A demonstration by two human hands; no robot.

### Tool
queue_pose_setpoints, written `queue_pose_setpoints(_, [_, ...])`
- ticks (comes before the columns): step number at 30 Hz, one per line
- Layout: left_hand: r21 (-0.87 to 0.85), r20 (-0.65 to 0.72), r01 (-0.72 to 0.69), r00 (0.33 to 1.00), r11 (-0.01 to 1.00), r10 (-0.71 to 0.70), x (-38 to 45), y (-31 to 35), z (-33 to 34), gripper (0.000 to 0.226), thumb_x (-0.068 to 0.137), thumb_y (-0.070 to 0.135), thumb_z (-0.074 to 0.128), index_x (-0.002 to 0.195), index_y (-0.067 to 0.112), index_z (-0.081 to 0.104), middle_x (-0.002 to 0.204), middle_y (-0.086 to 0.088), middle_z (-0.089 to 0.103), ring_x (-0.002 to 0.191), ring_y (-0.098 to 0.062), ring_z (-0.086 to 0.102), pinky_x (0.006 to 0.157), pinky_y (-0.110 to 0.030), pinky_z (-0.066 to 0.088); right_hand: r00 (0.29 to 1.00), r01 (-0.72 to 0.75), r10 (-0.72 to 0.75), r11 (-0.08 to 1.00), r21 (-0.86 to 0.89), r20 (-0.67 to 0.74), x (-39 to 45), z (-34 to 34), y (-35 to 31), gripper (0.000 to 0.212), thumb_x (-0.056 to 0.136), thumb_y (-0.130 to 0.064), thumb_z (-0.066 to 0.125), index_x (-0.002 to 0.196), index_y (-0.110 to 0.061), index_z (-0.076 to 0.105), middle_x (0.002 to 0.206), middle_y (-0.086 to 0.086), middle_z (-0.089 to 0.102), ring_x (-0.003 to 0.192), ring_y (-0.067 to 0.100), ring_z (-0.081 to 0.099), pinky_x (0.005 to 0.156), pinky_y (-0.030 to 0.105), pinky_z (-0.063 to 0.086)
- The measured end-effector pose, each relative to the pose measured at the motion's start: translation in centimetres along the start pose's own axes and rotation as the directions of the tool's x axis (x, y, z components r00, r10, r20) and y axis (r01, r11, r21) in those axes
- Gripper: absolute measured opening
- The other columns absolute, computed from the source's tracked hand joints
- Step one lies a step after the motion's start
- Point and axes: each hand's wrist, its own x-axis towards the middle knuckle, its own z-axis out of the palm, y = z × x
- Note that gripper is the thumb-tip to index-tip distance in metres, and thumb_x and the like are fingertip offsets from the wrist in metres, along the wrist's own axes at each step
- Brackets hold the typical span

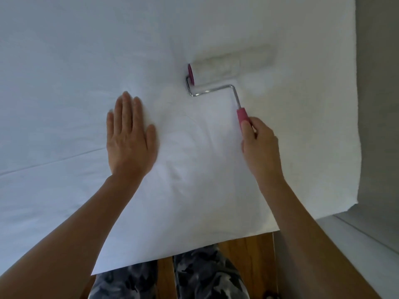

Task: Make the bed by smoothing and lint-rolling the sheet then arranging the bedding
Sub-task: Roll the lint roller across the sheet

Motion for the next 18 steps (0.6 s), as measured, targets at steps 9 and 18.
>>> queue_pose_setpoints(9, [0.001, -0.011, -0.002, 1.000, 1.000, 0.002, 0.0, 0.2, 0.2, 0.062, 0.100, 0.034, 0.024, 0.152, 0.002, 0.018, 0.160, -0.019, 0.014, 0.149, -0.030, 0.011, 0.121, -0.037, 0.000, 0.970, -0.221, 0.226, 0.973, -0.063, 0.094, -13.0, -2.9, 8.9, 0.024, 0.099, -0.024, 0.046, 0.113, -0.013, 0.063, 0.061, -0.006, 0.055, 0.053, 0.013, 0.052, 0.050, 0.031, 0.049])
queue_pose_setpoints(18, [-0.032, -0.011, -0.022, 1.000, 0.999, 0.022, 0.0, -0.1, -0.2, 0.062, 0.100, 0.035, 0.023, 0.152, 0.002, 0.021, 0.160, -0.019, 0.015, 0.149, -0.030, 0.011, 0.121, -0.038, 0.003, 1.000, -0.011, 0.011, 0.998, 0.068, 0.002, 1.4, -0.1, -2.0, 0.026, 0.099, -0.033, 0.043, 0.100, -0.018, 0.064, 0.073, -0.002, 0.059, 0.074, 0.027, 0.063, 0.065, 0.032, 0.047])
